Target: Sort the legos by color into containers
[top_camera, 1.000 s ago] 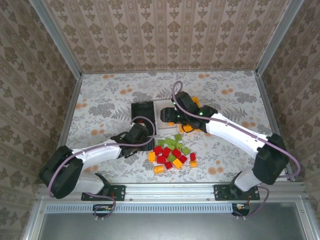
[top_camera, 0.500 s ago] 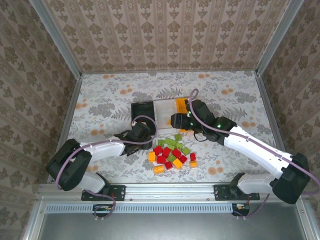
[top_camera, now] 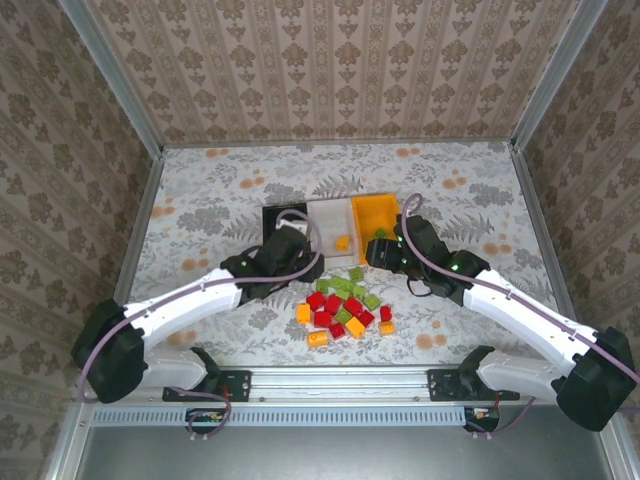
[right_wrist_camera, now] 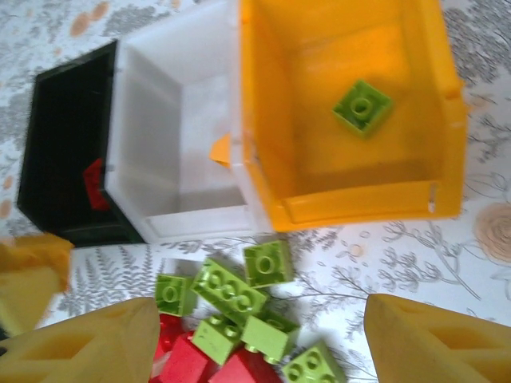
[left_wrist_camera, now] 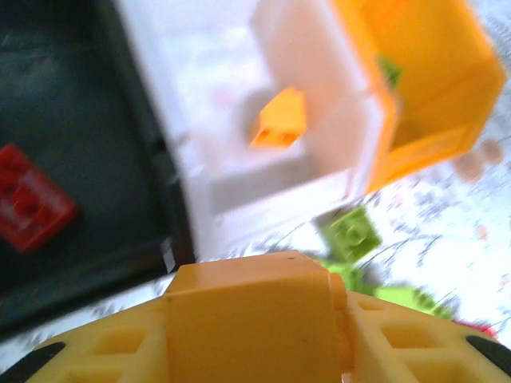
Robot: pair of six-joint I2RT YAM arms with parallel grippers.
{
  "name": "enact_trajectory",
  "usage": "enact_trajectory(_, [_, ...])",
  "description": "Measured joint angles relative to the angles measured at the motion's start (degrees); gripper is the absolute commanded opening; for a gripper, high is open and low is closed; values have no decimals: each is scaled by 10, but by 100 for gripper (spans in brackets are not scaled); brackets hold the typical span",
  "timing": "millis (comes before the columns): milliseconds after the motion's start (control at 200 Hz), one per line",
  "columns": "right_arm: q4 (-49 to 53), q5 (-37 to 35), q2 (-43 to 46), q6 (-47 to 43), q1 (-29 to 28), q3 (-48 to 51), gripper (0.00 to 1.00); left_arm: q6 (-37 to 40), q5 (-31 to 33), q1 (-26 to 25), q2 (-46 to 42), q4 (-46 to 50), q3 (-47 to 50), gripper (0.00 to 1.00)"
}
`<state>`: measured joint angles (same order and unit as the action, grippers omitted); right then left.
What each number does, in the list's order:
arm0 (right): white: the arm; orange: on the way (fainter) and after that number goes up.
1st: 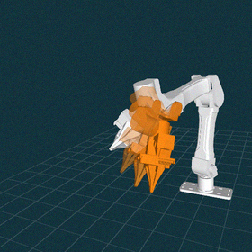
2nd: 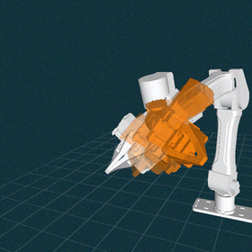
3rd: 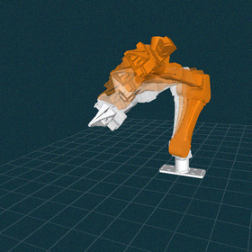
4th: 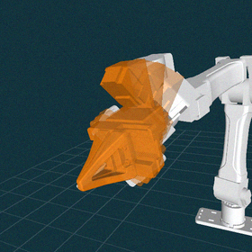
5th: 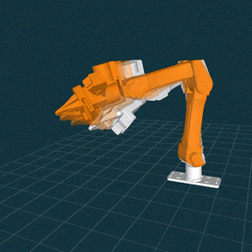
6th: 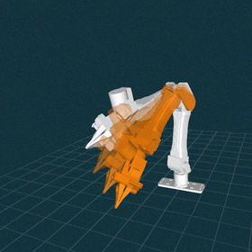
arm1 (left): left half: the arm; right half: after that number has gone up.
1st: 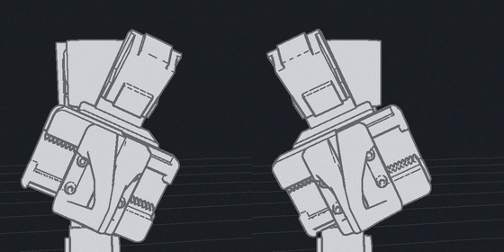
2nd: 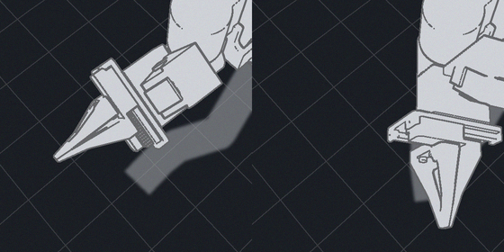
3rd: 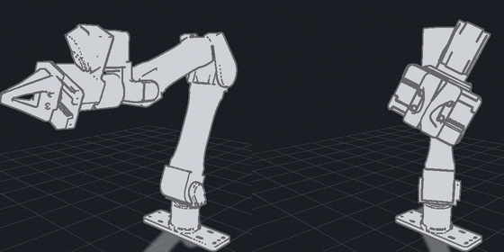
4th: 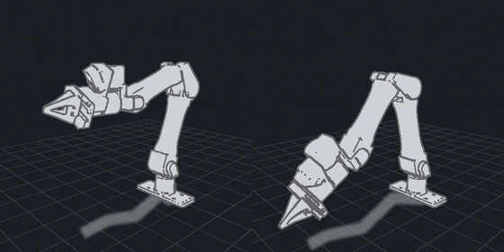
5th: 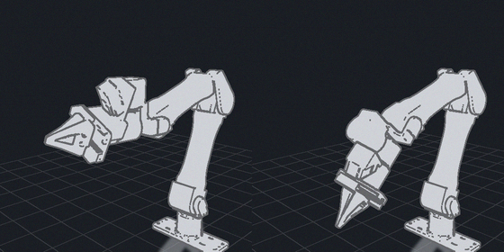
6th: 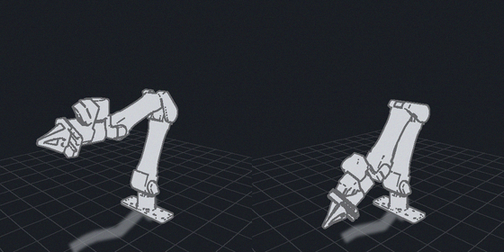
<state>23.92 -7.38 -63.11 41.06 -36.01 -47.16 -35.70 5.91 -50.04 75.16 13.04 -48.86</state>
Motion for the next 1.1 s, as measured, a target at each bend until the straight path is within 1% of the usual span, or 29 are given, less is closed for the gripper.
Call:
enact_trajectory(120, [6,0,9,7,5,24,70,10,-18,8,87,-11,-85,48])
enact_trajectory(210, [13,0,21,12,6,40,70,16,-31,23,160,-19,-141,48])
enact_trajectory(305, [21,0,36,14,6,56,70,23,-40,41,224,-19,-184,52])
enact_trajectory(380, [24,1,47,15,6,67,70,27,-47,52,266,-17,-214,59])
enact_trajectory(450, [26,3,54,18,6,80,70,31,-49,59,295,-16,-237,70])
enact_trajectory(495, [30,5,55,21,6,88,71,33,-50,59,308,-15,-250,75])
enact_trajectory(565, [35,8,55,26,6,100,70,35,-55,58,316,-11,-264,79])
enact_trajectory(740, [42,27,55,27,5,126,67,35,-64,52,296,-8,-266,88])
enact_trajectory(770, [42,30,55,27,4,129,66,35,-64,50,284,-9,-261,97])
enact_trajectory(785, [43,31,54,27,3,131,66,35,-64,49,277,-9,-257,99])
enact_trajectory(970, [44,45,23,27,-17,140,63,36,-56,14,135,-13,-188,100])
enact_trajectory(1100, [34,53,-4,27,-34,140,62,34,-38,-9,43,-20,-115,100])
